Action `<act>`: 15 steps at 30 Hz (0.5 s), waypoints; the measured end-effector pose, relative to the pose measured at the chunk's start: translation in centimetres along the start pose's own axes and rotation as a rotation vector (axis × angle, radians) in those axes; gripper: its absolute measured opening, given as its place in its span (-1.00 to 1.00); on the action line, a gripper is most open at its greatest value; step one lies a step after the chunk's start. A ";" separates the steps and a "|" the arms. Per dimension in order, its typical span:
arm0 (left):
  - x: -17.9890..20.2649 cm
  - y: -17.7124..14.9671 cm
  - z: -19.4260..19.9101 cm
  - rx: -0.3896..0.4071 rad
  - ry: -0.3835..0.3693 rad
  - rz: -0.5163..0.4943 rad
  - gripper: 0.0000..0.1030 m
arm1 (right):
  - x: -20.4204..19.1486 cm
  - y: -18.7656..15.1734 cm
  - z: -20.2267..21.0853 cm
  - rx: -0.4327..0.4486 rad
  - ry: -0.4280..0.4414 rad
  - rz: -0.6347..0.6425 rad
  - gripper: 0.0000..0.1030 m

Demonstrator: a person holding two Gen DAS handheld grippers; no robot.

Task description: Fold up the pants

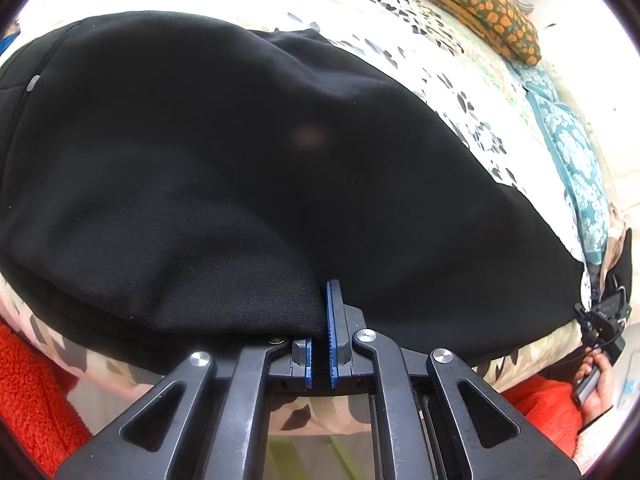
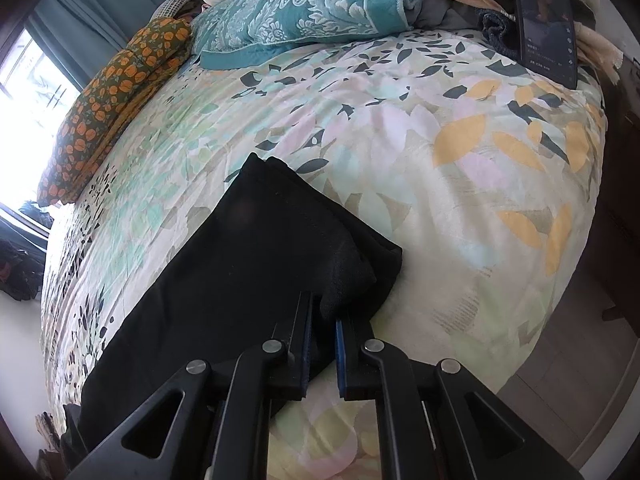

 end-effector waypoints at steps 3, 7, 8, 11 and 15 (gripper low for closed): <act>-0.1 0.0 0.0 -0.006 -0.008 0.007 -0.88 | 0.3 0.0 1.2 0.044 -0.017 -0.014 -0.41; -0.2 -0.3 0.0 -0.036 -0.014 0.002 -0.50 | 1.3 0.1 5.7 0.219 -0.170 -0.057 0.78; -0.3 -0.5 0.2 -0.044 -0.018 -0.004 -0.43 | 1.7 0.1 7.2 0.279 -0.201 -0.079 0.78; -1.0 -1.7 1.9 -0.046 -0.023 -0.021 0.11 | 1.0 -0.4 10.8 0.421 -0.224 -0.084 0.86; -3.9 -2.9 5.6 -0.013 -0.063 0.012 0.29 | -5.5 -0.8 11.5 0.435 -0.136 0.145 0.87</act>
Point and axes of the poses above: each gripper's, at about its wrist camera, not at the fingertips, and z roughly against the way its jaws point, x to its right, y to its top, the point moved 4 cm from there along -z, roughly the way its jaws point, and after that the axes turned 14 degrees about z, right-handed, at the moved point
